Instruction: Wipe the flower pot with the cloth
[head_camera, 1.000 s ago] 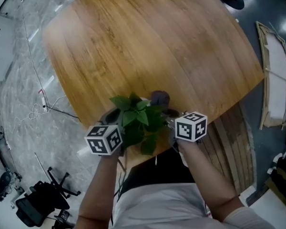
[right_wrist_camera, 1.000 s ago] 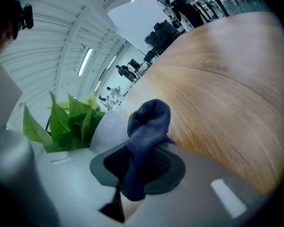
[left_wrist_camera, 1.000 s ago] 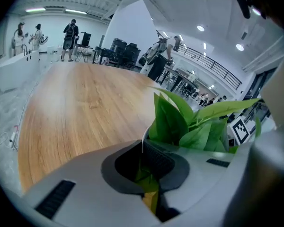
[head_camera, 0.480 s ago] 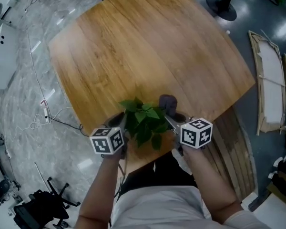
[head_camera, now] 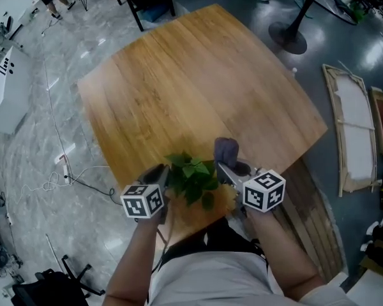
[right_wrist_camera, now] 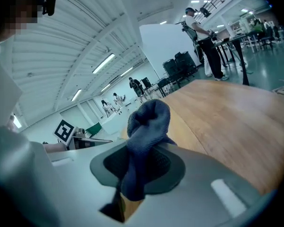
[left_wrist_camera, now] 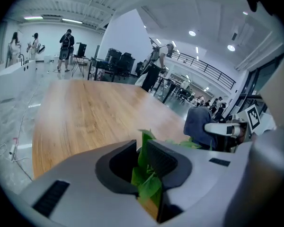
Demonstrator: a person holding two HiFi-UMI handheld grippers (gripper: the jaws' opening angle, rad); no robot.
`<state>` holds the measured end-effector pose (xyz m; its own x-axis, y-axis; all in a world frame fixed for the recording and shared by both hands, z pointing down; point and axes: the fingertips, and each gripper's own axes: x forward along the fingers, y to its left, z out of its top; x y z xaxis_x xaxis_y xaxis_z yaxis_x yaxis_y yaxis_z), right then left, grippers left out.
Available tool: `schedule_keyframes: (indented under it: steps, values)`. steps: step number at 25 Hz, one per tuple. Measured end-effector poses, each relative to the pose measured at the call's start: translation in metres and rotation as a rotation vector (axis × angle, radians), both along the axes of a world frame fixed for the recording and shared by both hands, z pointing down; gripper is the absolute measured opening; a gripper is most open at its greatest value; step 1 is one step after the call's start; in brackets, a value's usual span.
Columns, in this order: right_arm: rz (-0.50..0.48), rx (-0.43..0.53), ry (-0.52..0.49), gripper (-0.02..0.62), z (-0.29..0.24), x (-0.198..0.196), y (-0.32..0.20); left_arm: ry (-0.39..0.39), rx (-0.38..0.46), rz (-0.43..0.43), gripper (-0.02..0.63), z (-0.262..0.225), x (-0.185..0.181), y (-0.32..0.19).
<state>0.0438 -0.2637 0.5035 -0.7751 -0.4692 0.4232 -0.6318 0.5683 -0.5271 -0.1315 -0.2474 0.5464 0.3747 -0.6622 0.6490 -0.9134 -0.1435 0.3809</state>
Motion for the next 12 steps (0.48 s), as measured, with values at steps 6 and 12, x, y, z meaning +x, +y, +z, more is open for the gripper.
schedule_keyframes:
  steps: [6, 12]
  values:
    - [-0.018, 0.174, -0.034, 0.061, -0.091, -0.02, 0.009, 0.003, 0.184, 0.013, 0.058, -0.098, 0.004, -0.004]
    - [-0.062, 0.326, -0.078, 0.061, -0.19, -0.044, 0.033, 0.015, 0.406, 0.022, 0.014, -0.218, 0.008, 0.009]
